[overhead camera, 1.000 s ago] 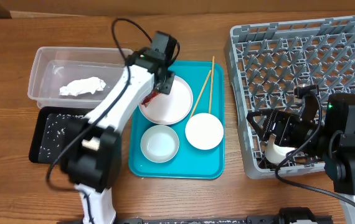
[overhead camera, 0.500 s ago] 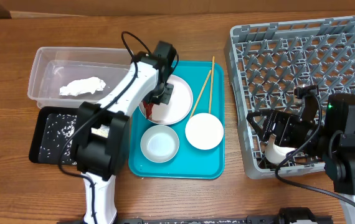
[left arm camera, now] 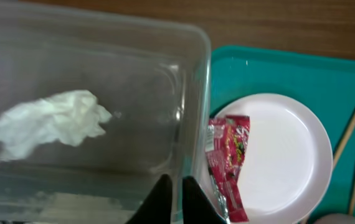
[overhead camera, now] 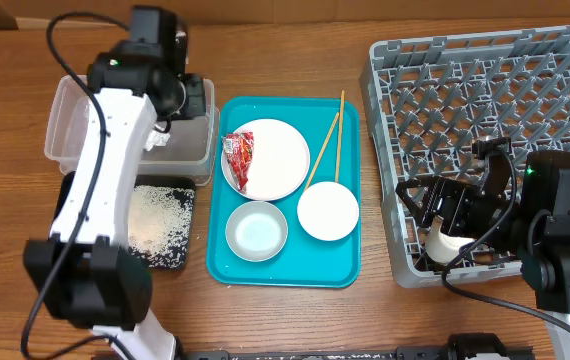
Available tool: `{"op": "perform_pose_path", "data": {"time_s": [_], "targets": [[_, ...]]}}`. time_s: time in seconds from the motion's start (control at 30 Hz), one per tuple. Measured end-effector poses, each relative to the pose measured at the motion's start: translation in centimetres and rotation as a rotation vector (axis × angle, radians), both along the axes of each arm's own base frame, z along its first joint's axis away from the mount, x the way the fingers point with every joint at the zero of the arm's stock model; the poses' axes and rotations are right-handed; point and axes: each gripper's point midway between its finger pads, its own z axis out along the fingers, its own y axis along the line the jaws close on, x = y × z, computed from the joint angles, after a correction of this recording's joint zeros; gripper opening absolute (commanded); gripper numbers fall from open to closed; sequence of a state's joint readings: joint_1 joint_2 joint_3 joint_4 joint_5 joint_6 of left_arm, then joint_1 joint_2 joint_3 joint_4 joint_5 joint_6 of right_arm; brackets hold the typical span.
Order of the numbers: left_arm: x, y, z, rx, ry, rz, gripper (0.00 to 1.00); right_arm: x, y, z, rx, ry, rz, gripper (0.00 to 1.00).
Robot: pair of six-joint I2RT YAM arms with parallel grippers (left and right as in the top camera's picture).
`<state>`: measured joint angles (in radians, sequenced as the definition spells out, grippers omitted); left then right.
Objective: Sort waste into correct bins and load items into the dishwasher
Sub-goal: 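Grasp the red snack wrapper with the left gripper and drop it in the bin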
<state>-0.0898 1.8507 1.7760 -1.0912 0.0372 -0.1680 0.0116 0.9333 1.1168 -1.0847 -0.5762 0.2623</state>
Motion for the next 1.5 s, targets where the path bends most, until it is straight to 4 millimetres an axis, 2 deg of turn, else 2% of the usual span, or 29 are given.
{"op": "perform_pose_path", "data": {"time_s": [0.07, 0.13, 0.3, 0.4, 0.47, 0.57, 0.67, 0.73, 0.8, 0.83, 0.97, 1.07, 1.13, 1.2, 1.3, 1.4, 1.47, 1.5], "targets": [[-0.9, -1.4, -2.0, -0.04, 0.078, -0.04, 0.18, 0.0, 0.0, 0.0, 0.0, -0.001, 0.0, 0.9], [-1.6, -3.3, -3.0, -0.036, 0.116, -0.079, 0.28, 0.0, 0.0, 0.0, 0.0, -0.001, 0.0, 0.9], [-3.3, -9.2, -3.5, 0.066, 0.112, -0.17, 0.52, 0.0, 0.0, 0.0, 0.0, 0.0, 0.0, 0.91], [-4.8, -11.6, -5.4, 0.119, 0.116, -0.18, 0.57, 0.0, 0.0, 0.0, 0.0, -0.001, 0.001, 0.9], [-5.8, -11.7, -7.7, 0.139, 0.142, -0.15, 0.57, 0.0, 0.0, 0.0, -0.001, 0.0, 0.0, 0.9], [-6.8, -10.0, -11.1, 0.159, 0.184, -0.08, 0.57, 0.0, 0.0, 0.0, -0.001, 0.0, 0.0, 0.91], [-7.1, -8.6, -13.3, 0.169, 0.201, -0.026, 0.57, 0.0, 0.0, 0.0, 0.0, -0.001, 0.0, 0.91], [-6.7, -8.1, -14.2, 0.17, 0.196, 0.003, 0.48, 0.0, 0.0, 0.0, 0.0, -0.001, 0.0, 0.91], [-6.4, -8.1, -14.9, 0.168, 0.195, 0.019, 0.17, 0.0, 0.0, 0.0, 0.0, 0.0, 0.0, 0.91], [-6.4, -8.2, -15.2, 0.169, 0.198, 0.018, 0.07, 0.0, 0.0, 0.0, 0.0, 0.0, 0.0, 0.91], [-6.9, -8.5, -16.0, 0.157, 0.233, 0.004, 0.04, 0.0, 0.0, 0.0, 0.0, 0.0, 0.0, 0.91], [-7.8, -8.6, -15.3, 0.15, 0.286, -0.007, 0.04, 0.0, 0.0, 0.0, -0.001, -0.001, 0.0, 0.91], [-7.4, -9.0, -13.9, 0.137, 0.282, -0.015, 0.04, 0.0, 0.0, 0.0, 0.0, 0.0, 0.0, 0.91], [-6.2, -9.7, -11.4, 0.11, 0.232, -0.025, 0.04, 0.0, 0.0, 0.0, 0.0, -0.001, 0.0, 0.91], [-4.4, -10.3, -6.2, 0.06, 0.096, -0.04, 0.04, 0.0, 0.0, 0.0, -0.001, -0.001, 0.0, 0.91], [-3.6, -9.0, -1.3, 0.048, -0.031, -0.016, 0.04, 0.0, 0.0, 0.0, 0.0, -0.001, 0.0, 0.91], [-3.1, -7.1, 0.4, 0.056, -0.074, 0.028, 0.04, 0.0, 0.0, 0.0, 0.0, 0.0, 0.0, 0.91], [-2.8, -5.8, 0.6, 0.064, -0.079, 0.059, 0.04, 0.0, 0.0, 0.0, 0.0, -0.001, 0.0, 0.91]]}}
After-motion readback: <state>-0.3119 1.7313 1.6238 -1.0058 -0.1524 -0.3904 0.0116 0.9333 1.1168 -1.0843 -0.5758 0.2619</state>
